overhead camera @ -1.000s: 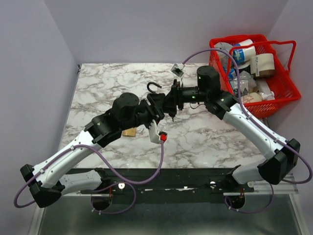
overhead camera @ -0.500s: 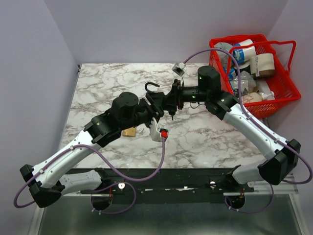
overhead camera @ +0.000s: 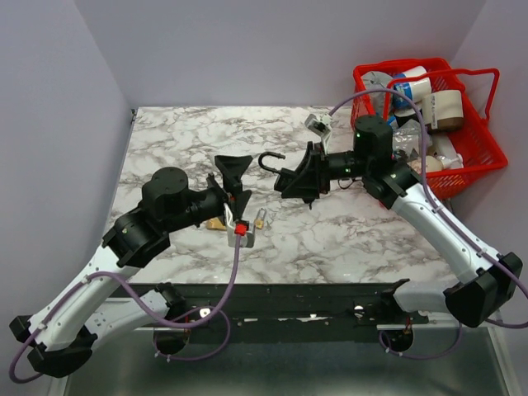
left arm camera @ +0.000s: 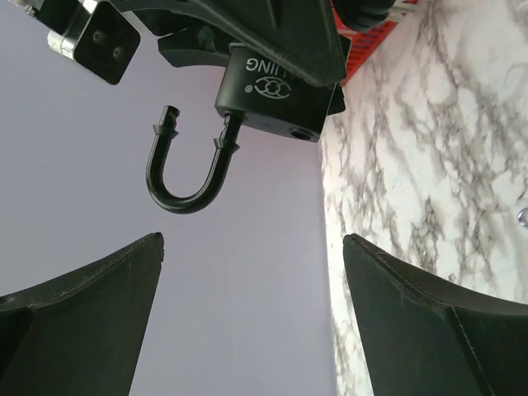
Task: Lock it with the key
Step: Pick up the lock from the center of the board.
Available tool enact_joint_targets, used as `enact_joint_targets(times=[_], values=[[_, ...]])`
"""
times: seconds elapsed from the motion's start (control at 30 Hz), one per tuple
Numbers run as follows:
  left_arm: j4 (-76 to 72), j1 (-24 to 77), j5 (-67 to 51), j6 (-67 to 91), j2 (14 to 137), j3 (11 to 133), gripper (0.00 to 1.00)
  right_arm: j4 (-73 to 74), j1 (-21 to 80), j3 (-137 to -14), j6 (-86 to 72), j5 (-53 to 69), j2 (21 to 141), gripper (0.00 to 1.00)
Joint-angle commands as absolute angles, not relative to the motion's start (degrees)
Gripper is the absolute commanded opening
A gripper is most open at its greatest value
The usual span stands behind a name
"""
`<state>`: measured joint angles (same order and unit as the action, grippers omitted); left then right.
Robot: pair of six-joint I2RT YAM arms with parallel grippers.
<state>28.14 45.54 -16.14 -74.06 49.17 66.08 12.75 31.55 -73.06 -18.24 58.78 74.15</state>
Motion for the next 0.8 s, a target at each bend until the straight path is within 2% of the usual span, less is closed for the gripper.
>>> enact_joint_targets(times=[0.0,0.13,0.37,0.47,0.63,0.77], values=[[33.8,45.3,-27.8,-70.2,47.5,66.3,0.93,16.8,31.9,-73.4,-11.4,69.8,72.3,0.01],[40.7,45.4,-34.6,-72.7,49.6,71.4,0.92,25.5,32.0,-74.4,-5.2,72.8,73.3,0.01],[41.0,45.7,-35.3,-80.9,50.9,71.8,0.95,30.1,32.1,-75.8,-1.4,75.5,74.2,0.01],[41.9,47.5,-33.1,-89.4,50.8,70.2,0.91,31.6,32.1,-76.3,-0.7,77.0,74.9,0.01],[43.8,49.1,-29.8,-89.0,53.9,73.2,0.7,33.7,32.5,-76.8,1.8,78.6,74.9,0.01],[44.7,49.2,-29.9,-86.2,55.1,74.5,0.63,34.2,32.7,-76.7,1.8,78.8,74.6,0.01]])
